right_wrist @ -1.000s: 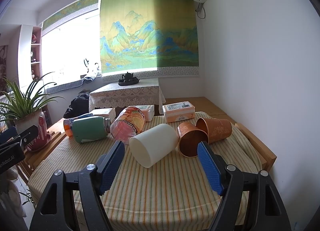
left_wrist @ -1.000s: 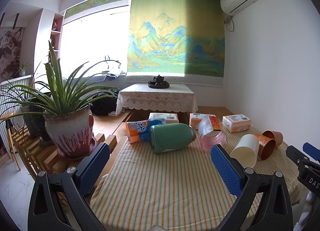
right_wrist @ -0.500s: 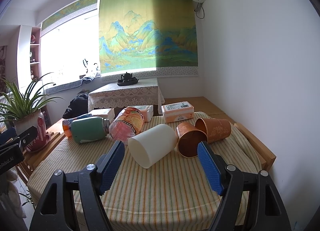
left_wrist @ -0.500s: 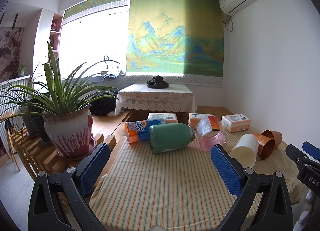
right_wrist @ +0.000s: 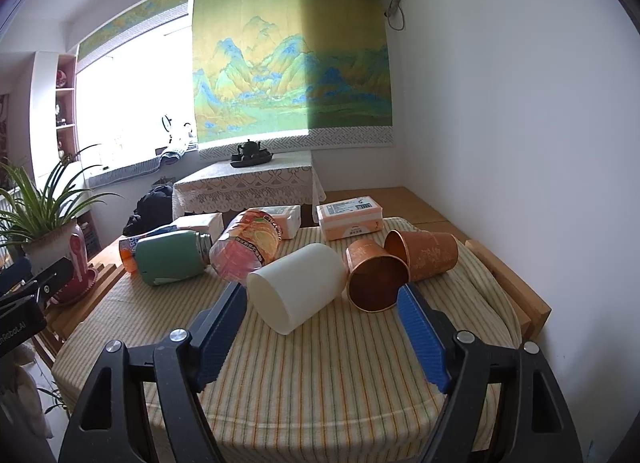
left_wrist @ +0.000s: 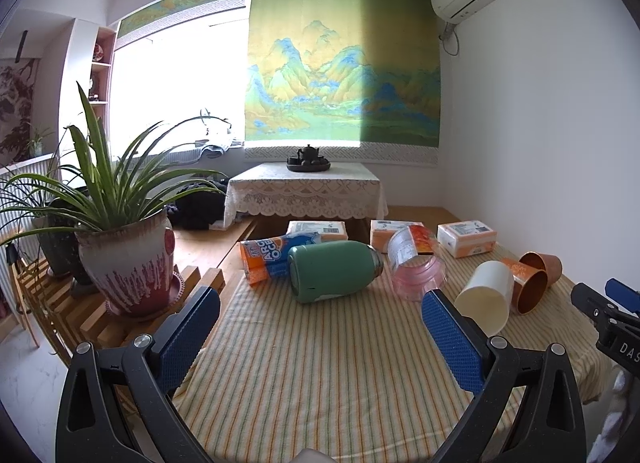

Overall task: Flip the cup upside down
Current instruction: 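Reach the right gripper to the orange paper cup lying on its side and grasp it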

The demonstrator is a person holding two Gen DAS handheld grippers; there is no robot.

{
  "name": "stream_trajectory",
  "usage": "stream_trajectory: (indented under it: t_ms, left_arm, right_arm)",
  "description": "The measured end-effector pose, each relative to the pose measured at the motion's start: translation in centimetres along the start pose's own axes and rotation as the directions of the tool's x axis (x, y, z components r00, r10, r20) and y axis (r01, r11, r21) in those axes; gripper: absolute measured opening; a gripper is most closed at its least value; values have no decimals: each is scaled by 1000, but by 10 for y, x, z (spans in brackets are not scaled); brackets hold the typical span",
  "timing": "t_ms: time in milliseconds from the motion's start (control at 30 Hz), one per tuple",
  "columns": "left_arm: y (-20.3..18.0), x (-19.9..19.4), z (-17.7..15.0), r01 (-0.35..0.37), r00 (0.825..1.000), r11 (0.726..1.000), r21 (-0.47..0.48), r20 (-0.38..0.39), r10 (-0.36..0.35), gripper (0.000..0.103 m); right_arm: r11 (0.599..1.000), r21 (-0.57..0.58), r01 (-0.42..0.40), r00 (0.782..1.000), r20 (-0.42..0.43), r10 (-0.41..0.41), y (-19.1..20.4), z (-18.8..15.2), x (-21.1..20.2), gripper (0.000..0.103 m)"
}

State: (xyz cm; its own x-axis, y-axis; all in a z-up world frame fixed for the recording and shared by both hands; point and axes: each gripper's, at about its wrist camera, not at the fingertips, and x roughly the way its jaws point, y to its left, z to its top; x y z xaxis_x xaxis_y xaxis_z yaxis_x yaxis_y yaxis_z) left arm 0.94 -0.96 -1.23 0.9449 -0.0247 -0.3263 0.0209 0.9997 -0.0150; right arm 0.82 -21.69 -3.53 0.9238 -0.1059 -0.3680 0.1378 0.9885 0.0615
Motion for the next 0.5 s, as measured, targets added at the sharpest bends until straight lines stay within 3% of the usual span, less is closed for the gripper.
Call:
stream_trajectory:
  t_ms: [267,500]
  left_arm:
    - [-19,17,6,57,997,996,67,-45,-54,102]
    - [-51,24,15,98,995,983,158,-36,-93,102]
  right_arm:
    - [997,64,31,999,-36,-28,-33,3,7,79]
    - [983,179,24,992,-123,-2,-90,20,28,79]
